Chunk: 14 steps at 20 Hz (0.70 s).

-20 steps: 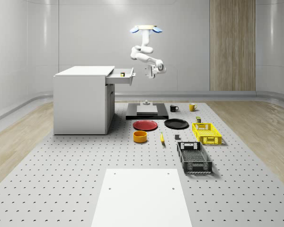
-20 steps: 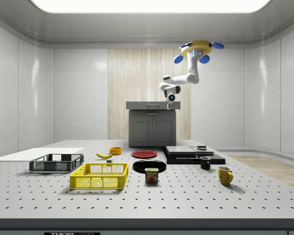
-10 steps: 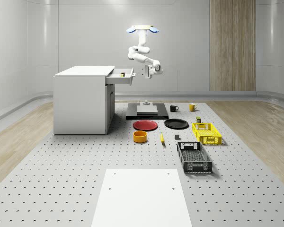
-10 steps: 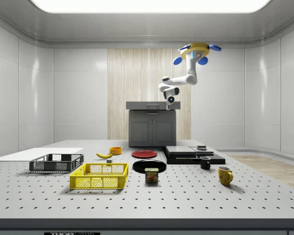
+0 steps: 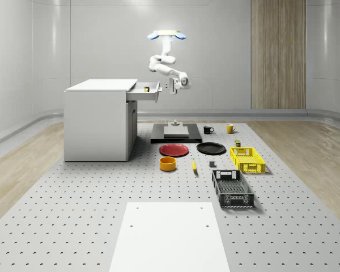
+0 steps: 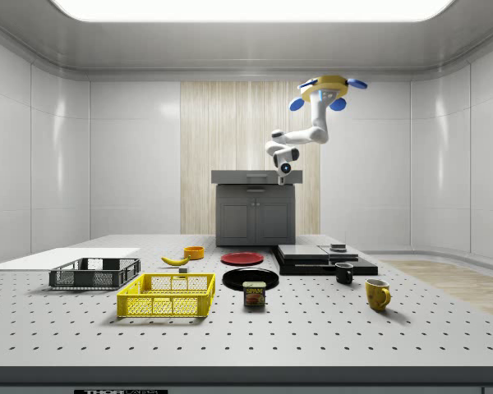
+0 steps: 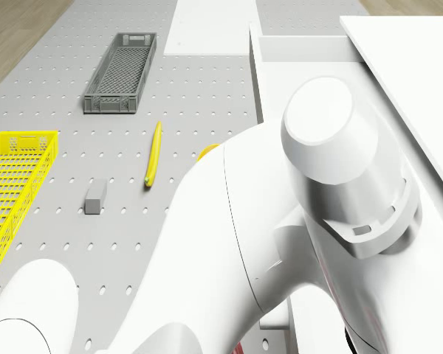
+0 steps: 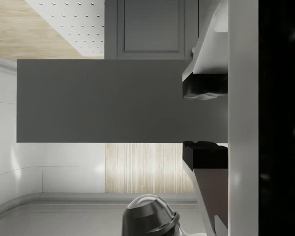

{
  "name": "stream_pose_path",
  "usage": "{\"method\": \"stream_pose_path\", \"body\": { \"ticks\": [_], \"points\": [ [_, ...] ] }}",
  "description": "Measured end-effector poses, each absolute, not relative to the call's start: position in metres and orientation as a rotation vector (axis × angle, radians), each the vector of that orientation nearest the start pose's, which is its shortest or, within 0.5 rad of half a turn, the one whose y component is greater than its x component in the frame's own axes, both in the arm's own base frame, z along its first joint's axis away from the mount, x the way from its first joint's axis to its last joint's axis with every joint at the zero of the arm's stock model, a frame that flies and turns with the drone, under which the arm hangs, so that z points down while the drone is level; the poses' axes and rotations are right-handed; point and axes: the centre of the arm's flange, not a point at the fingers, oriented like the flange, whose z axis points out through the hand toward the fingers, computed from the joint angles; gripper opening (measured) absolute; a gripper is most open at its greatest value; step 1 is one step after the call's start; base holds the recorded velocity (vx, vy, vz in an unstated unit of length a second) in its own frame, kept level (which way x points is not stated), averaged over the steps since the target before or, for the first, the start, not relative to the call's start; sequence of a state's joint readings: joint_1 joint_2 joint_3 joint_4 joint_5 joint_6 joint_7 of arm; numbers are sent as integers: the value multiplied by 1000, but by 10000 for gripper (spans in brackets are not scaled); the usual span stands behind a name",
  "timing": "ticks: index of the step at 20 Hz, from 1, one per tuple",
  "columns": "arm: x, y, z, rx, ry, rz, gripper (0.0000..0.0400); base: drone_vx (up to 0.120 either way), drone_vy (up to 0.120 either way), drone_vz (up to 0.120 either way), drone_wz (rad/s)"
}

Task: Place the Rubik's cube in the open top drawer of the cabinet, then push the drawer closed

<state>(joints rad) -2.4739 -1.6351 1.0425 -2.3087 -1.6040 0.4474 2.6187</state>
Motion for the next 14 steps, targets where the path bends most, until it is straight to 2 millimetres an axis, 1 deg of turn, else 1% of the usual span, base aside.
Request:
{"method": "stream_pose_path", "body": {
  "ticks": [5,11,14],
  "points": [
    [306,-81,623,-1482,611,613,109,0,0,0,0],
    [306,-54,623,-1482,611,613,106,0,0,0,0],
    [306,-45,623,-1482,611,613,105,0,0,0,0]
  ]
}}
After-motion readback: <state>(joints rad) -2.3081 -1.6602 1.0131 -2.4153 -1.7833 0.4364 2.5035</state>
